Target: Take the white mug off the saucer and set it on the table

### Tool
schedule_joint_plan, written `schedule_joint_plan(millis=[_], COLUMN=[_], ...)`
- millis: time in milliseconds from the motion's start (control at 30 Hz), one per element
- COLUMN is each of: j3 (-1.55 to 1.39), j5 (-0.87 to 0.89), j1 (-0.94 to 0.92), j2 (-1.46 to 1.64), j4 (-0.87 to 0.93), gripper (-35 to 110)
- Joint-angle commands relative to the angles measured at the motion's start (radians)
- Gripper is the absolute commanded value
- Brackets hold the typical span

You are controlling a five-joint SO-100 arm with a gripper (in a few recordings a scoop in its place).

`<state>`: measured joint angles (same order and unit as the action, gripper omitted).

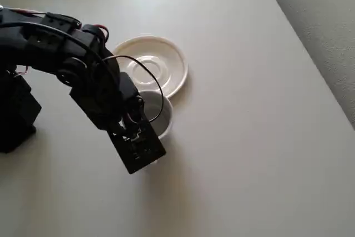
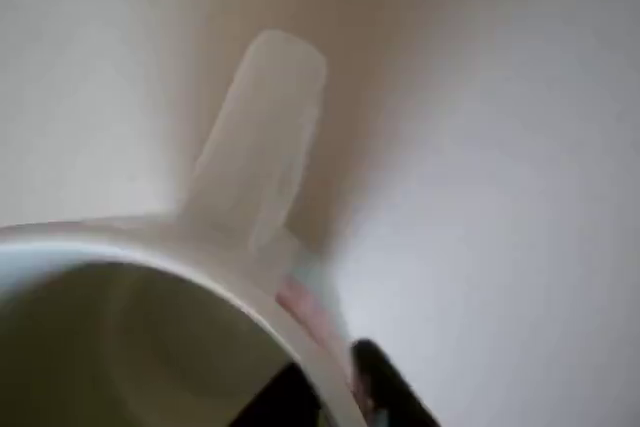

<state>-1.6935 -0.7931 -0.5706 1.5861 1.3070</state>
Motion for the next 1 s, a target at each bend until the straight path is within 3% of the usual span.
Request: schedule_joint_plan(millis=[0, 367, 967], j3=[0.003, 0.003, 0.014], j5=[-0.008, -0.011, -0.075], j1=[-0.021, 0.014, -0.058], j2=[0.035, 0.149, 0.104], j4=[-0.008, 0.044, -0.061], gripper=[4, 13, 13])
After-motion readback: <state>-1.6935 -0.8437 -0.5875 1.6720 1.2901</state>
